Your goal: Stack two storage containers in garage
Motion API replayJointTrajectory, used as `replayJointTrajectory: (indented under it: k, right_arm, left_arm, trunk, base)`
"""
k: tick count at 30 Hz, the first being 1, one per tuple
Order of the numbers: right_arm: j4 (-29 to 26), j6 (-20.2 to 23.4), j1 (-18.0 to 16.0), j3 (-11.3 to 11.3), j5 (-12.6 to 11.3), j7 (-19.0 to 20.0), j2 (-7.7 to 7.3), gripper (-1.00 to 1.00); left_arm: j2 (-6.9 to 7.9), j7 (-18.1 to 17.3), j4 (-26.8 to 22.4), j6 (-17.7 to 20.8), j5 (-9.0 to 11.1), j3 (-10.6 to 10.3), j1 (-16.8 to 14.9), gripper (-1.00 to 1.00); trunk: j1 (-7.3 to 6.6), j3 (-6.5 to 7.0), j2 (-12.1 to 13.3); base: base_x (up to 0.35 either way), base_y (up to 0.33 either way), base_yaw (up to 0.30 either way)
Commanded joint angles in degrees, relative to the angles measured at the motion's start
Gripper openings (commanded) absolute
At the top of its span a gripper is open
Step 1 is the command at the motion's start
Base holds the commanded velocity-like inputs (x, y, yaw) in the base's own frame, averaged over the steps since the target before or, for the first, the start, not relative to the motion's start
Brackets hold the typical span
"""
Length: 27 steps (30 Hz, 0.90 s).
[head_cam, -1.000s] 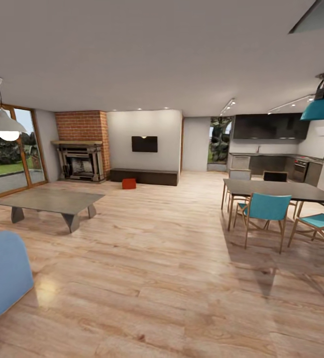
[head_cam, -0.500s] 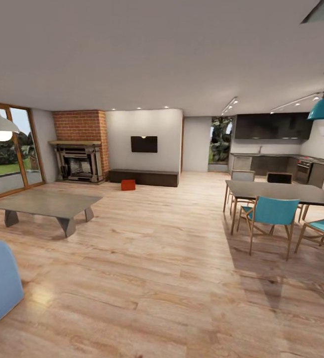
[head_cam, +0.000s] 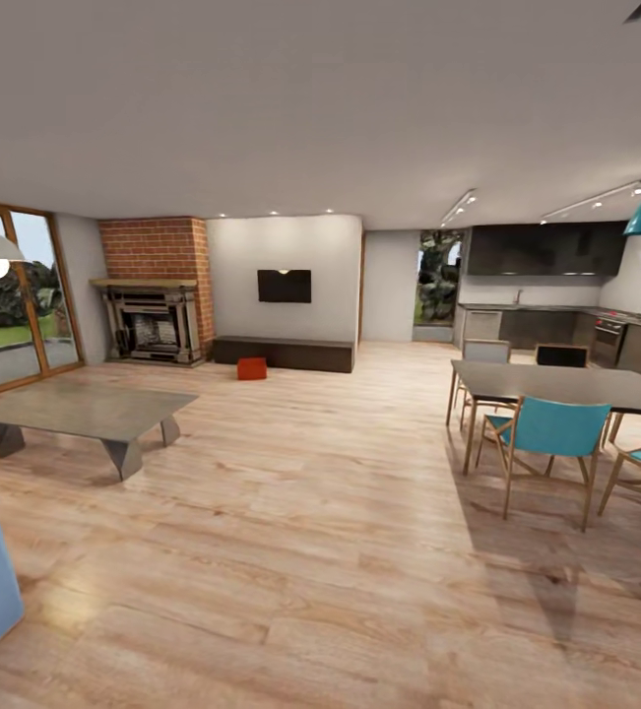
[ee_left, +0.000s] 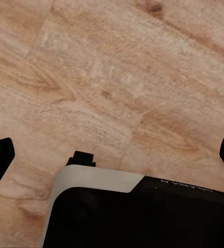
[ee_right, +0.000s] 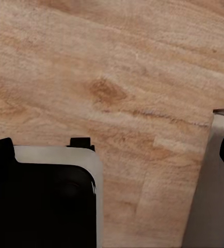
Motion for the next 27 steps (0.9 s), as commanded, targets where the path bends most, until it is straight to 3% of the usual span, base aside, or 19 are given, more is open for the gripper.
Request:
replayJointTrajectory:
  k: [1, 27]
  right_arm:
    - [0.2, -0.3, -0.1, 0.5, -0.5, 0.0, 0.02, 1.0]
    - [0.2, -0.3, -0.1, 0.5, -0.5, -0.1, 0.02, 1.0]
  left_arm:
    - [0.01, -0.1, 0.0, -0.2, 0.4, -0.2, 0.0, 1.0]
    - [-0.13, -0.1, 0.1, -0.3, 0.4, -0.2, 0.0, 1.0]
  trunk:
    - [0.04, -0.09, -0.1]
    - [0.04, -0.09, -0.1]
  base:
    - [0.323, 0.0, 0.0]
    - [0.323, 0.0, 0.0]
